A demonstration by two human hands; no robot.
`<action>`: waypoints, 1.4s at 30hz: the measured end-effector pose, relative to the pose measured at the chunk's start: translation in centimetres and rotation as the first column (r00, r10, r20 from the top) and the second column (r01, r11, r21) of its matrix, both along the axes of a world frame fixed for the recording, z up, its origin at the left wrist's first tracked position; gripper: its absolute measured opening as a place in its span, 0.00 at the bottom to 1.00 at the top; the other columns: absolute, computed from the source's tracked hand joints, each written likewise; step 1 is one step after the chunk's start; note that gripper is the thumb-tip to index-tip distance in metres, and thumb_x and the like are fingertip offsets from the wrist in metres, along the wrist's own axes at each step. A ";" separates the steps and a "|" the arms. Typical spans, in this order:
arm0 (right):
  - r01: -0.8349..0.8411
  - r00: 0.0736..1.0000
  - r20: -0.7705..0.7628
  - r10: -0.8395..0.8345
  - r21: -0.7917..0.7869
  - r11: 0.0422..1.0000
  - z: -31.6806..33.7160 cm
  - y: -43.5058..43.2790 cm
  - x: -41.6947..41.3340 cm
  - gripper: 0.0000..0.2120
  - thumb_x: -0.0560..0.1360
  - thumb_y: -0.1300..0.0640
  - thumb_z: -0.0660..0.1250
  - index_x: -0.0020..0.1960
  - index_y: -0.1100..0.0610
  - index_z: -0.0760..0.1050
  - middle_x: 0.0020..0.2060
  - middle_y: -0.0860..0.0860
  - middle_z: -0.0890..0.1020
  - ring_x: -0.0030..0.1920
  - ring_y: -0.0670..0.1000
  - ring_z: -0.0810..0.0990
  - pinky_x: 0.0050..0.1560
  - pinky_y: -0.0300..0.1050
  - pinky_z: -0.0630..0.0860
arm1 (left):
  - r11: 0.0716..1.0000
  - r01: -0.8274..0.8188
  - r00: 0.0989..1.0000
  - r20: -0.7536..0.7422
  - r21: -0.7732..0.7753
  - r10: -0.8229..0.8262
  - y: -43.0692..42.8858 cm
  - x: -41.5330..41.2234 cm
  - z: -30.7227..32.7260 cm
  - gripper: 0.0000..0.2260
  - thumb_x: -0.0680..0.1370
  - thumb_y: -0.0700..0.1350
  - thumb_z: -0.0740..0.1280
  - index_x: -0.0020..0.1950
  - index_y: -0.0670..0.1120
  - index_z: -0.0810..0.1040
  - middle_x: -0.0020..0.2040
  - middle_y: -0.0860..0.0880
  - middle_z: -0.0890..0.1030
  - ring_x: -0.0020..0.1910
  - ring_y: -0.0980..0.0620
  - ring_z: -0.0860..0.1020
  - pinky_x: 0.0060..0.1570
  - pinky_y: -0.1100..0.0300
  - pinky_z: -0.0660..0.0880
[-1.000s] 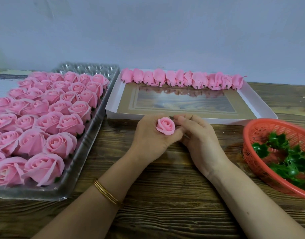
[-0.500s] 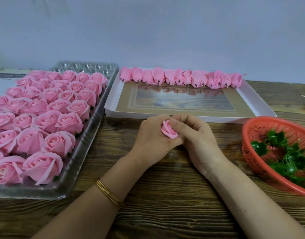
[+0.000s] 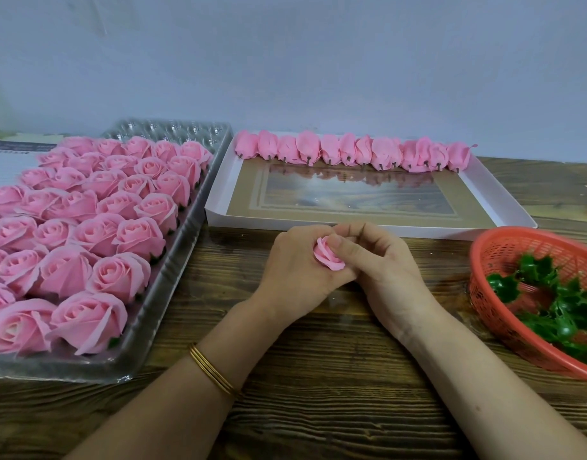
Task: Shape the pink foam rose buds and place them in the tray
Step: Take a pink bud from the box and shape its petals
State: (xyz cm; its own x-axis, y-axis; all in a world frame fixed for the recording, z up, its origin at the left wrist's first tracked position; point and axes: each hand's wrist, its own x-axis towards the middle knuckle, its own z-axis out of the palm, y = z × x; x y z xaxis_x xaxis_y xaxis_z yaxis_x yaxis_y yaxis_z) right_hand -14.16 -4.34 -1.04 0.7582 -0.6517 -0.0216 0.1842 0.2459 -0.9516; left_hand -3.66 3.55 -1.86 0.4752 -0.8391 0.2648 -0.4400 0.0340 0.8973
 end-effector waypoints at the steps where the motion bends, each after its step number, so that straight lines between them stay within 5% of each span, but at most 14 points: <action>1: -0.004 1.000 -0.001 0.004 0.001 1.000 0.0 0.0 0.0 0.16 0.60 0.56 0.78 0.45 0.59 0.80 0.38 0.54 0.83 0.42 0.52 0.82 0.50 0.45 0.77 | 1.000 -0.004 1.000 0.001 0.000 0.004 0.0 0.0 0.0 0.07 0.71 0.42 0.76 0.46 0.42 0.84 0.44 0.47 0.86 0.48 0.49 0.83 0.51 0.45 0.79; 5: -0.014 1.000 -0.022 0.014 -0.003 1.000 0.2 0.0 0.0 0.20 0.58 0.54 0.77 0.46 0.60 0.79 0.38 0.55 0.82 0.43 0.53 0.81 0.51 0.47 0.77 | 1.000 -0.009 1.000 0.000 0.002 0.009 0.2 -0.1 0.1 0.06 0.70 0.41 0.77 0.41 0.41 0.82 0.41 0.47 0.85 0.45 0.48 0.83 0.49 0.44 0.80; 15: 0.018 0.998 -0.058 -0.020 -0.035 0.999 0.0 0.0 0.1 0.21 0.60 0.51 0.76 0.48 0.62 0.79 0.42 0.58 0.83 0.46 0.56 0.82 0.56 0.52 0.77 | 1.000 0.024 0.999 -0.044 0.018 -0.023 0.0 -0.2 0.5 0.08 0.72 0.43 0.75 0.49 0.42 0.84 0.44 0.48 0.85 0.47 0.50 0.83 0.51 0.46 0.79; 18: 0.019 0.999 -0.039 -0.018 0.009 1.000 -0.1 0.1 0.2 0.21 0.69 0.48 0.70 0.51 0.65 0.80 0.48 0.62 0.83 0.52 0.59 0.82 0.61 0.55 0.76 | 1.000 -0.020 0.994 -0.107 -0.018 0.018 -0.2 -0.4 0.5 0.06 0.69 0.45 0.76 0.40 0.45 0.83 0.36 0.48 0.83 0.39 0.49 0.81 0.44 0.49 0.79; 21: 0.028 1.000 -0.011 -0.027 0.076 0.997 0.0 0.0 0.4 0.19 0.80 0.52 0.59 0.47 0.65 0.82 0.47 0.60 0.84 0.50 0.56 0.83 0.54 0.49 0.78 | 0.998 -0.040 0.961 -0.274 -0.039 0.028 -0.3 -0.5 0.7 0.08 0.70 0.40 0.77 0.36 0.52 0.84 0.38 0.51 0.85 0.41 0.51 0.83 0.45 0.54 0.80; 23: 0.039 0.999 0.002 -0.039 0.084 0.996 0.0 0.0 0.5 0.20 0.81 0.56 0.55 0.42 0.60 0.83 0.44 0.58 0.84 0.47 0.54 0.82 0.48 0.45 0.78 | 0.994 -0.079 0.902 -0.431 -0.069 0.042 -0.4 -0.5 0.8 0.05 0.70 0.36 0.77 0.44 0.42 0.85 0.42 0.43 0.86 0.43 0.48 0.84 0.44 0.53 0.82; 26: 0.065 0.997 0.028 -0.068 0.098 0.993 -0.1 -0.1 0.6 0.16 0.79 0.63 0.53 0.45 0.64 0.79 0.39 0.59 0.82 0.41 0.54 0.79 0.44 0.45 0.76 | 0.990 -0.119 0.802 -0.595 -0.081 0.048 -0.3 -0.7 1.2 0.07 0.71 0.33 0.74 0.46 0.32 0.81 0.37 0.43 0.83 0.35 0.52 0.80 0.34 0.60 0.79; 29: 0.070 0.996 0.051 -0.077 0.128 0.989 -0.1 -0.1 0.5 0.12 0.76 0.69 0.53 0.46 0.65 0.76 0.36 0.58 0.79 0.36 0.52 0.77 0.40 0.43 0.76 | 0.981 -0.188 0.769 -0.627 -0.037 0.124 -0.5 -0.4 1.3 0.07 0.73 0.36 0.73 0.37 0.37 0.77 0.28 0.48 0.76 0.28 0.55 0.73 0.30 0.62 0.73; 35: 0.052 0.992 -0.093 -0.083 -0.298 0.953 -0.9 0.6 0.4 0.10 0.69 0.75 0.70 0.48 0.68 0.76 0.39 0.56 0.81 0.40 0.53 0.78 0.46 0.40 0.77 | 0.970 -0.234 0.718 -0.684 -0.064 0.128 -0.6 -0.8 1.6 0.09 0.73 0.37 0.73 0.36 0.42 0.75 0.27 0.50 0.77 0.29 0.56 0.76 0.31 0.64 0.75; 42: 0.033 0.994 -0.083 -0.076 -0.428 0.903 -0.5 1.2 0.5 0.14 0.68 0.73 0.73 0.52 0.67 0.78 0.44 0.68 0.82 0.44 0.64 0.81 0.53 0.54 0.77 | 0.980 -0.182 0.692 -0.719 -0.086 0.066 -0.5 -1.5 1.7 0.06 0.73 0.36 0.73 0.41 0.39 0.75 0.32 0.44 0.74 0.34 0.50 0.74 0.37 0.60 0.76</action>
State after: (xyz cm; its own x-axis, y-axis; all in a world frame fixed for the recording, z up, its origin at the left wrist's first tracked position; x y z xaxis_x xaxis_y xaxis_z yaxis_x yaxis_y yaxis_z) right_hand -13.62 -3.10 -1.58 0.7295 -0.6551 0.1968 0.0893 -0.1941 -0.9769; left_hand -5.14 3.02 -0.12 0.6667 -0.7402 -0.0872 0.3163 0.1751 0.9323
